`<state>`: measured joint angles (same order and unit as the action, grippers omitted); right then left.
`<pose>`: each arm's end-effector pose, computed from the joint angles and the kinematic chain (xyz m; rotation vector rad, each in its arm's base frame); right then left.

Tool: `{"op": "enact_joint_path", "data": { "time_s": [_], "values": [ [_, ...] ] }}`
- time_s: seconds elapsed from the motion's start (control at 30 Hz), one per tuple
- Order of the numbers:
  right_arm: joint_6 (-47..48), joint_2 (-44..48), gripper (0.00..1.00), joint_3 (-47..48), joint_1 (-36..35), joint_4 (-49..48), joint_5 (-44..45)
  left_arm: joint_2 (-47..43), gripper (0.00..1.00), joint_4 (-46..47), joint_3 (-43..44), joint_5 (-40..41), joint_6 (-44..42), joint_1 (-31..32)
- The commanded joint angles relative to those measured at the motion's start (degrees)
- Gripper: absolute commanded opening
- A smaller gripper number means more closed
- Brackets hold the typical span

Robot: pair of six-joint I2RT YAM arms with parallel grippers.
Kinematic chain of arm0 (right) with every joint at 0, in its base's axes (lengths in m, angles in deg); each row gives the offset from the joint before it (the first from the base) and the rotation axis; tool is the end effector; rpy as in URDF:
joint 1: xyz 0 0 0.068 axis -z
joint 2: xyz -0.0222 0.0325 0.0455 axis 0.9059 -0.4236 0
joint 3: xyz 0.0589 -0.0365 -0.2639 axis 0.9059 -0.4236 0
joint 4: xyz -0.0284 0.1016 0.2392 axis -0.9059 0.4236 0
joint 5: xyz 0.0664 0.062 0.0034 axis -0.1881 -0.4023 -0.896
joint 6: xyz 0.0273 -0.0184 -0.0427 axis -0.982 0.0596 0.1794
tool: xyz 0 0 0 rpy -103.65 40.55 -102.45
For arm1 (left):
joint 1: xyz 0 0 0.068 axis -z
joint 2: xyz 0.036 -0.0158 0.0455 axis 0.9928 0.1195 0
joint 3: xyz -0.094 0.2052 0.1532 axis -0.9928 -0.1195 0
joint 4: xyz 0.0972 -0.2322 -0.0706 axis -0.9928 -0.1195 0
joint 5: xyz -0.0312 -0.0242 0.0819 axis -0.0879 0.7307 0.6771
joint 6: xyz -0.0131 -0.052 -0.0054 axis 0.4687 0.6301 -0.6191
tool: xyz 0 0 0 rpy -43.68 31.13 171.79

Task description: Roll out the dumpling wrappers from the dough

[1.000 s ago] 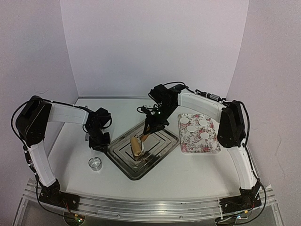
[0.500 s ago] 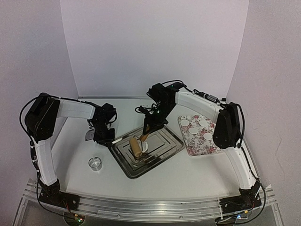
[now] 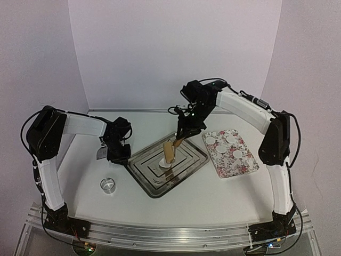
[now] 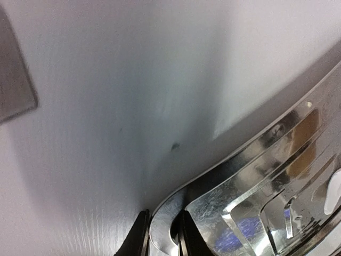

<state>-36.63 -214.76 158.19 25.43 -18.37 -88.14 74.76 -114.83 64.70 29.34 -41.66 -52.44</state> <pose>0.3517 0.3072 0.2941 -0.7785 2.7023 0.7675 0.3094 -0.1862 0.1424 -0.1702 2.9786 -0.2562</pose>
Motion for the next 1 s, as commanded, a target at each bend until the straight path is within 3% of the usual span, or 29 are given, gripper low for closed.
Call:
{"op": "enact_joint_path", "data": {
  "time_s": [0.0,0.2,0.37,0.43,0.63,0.8,0.97],
  "values": [
    [-6.00,7.16,0.00,-0.70,3.54,-7.79,3.43,-4.43,0.02,0.79,-6.40,-2.56,4.57,1.24],
    [-10.56,7.65,0.00,-4.64,7.86,-11.48,1.32,-10.10,0.30,-1.95,-6.65,-3.92,3.97,2.52],
    [-12.90,10.82,0.00,-11.33,8.91,-16.03,1.11,-9.62,0.65,-7.10,1.65,-1.34,-1.90,2.45],
    [-14.98,13.07,0.00,-16.21,9.90,-19.78,0.41,-7.09,0.72,-7.02,6.71,-1.71,-6.26,2.38],
    [-20.86,19.81,0.00,-30.70,12.33,-32.76,-1.49,9.03,0.75,-8.21,28.34,-4.87,-20.16,2.44],
    [-22.66,22.42,0.00,-34.50,12.55,-35.61,-0.41,21.62,0.74,-10.57,45.02,-5.60,-26.54,2.44],
    [-22.99,23.47,0.00,-35.43,12.60,-35.94,-0.02,27.69,0.73,-11.23,51.56,-6.28,-28.35,2.51]
  ]
}}
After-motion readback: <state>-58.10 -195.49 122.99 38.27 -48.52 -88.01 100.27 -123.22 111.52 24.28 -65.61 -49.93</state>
